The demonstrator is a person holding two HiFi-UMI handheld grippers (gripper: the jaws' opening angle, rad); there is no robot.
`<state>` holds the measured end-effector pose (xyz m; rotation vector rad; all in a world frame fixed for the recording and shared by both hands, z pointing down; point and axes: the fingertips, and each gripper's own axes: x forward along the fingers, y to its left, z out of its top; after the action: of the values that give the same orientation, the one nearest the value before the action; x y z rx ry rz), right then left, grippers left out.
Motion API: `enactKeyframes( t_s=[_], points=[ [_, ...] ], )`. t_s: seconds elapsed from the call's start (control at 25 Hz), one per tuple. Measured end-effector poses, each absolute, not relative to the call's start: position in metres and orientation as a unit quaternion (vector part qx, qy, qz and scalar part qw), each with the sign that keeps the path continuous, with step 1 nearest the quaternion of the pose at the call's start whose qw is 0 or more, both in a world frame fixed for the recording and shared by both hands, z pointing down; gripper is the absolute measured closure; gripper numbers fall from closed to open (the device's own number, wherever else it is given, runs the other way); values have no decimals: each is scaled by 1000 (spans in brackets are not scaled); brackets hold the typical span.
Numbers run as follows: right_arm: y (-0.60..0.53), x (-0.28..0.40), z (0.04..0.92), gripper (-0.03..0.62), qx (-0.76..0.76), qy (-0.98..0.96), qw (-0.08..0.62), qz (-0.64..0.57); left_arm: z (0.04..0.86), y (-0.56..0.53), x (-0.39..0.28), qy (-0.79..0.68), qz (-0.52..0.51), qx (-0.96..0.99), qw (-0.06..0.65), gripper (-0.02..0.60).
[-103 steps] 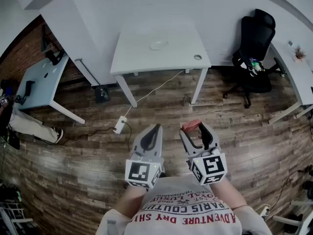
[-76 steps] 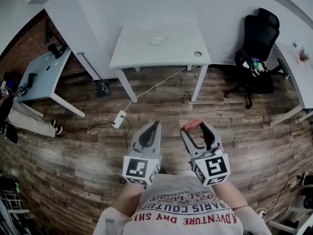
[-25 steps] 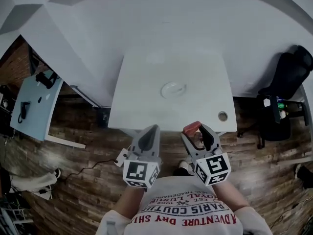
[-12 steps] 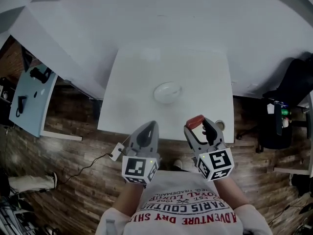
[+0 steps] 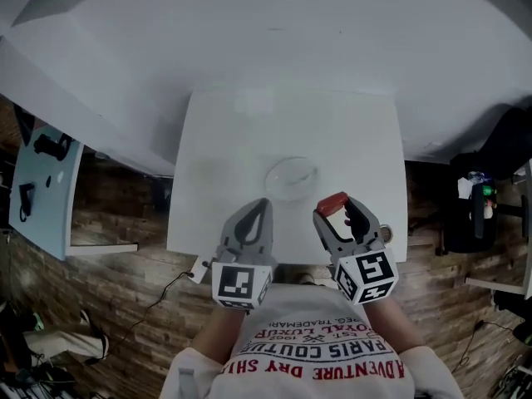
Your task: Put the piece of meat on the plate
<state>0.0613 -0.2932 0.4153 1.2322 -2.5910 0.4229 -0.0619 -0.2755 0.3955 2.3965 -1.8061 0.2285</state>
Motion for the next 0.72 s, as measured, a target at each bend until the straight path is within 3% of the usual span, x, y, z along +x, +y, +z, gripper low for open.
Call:
enactKeyframes(
  t_s=[0.72],
  points=[
    [-378, -4, 570, 315, 414, -819, 310, 247, 500, -350, -121, -541, 125, 811, 187, 575]
  ],
)
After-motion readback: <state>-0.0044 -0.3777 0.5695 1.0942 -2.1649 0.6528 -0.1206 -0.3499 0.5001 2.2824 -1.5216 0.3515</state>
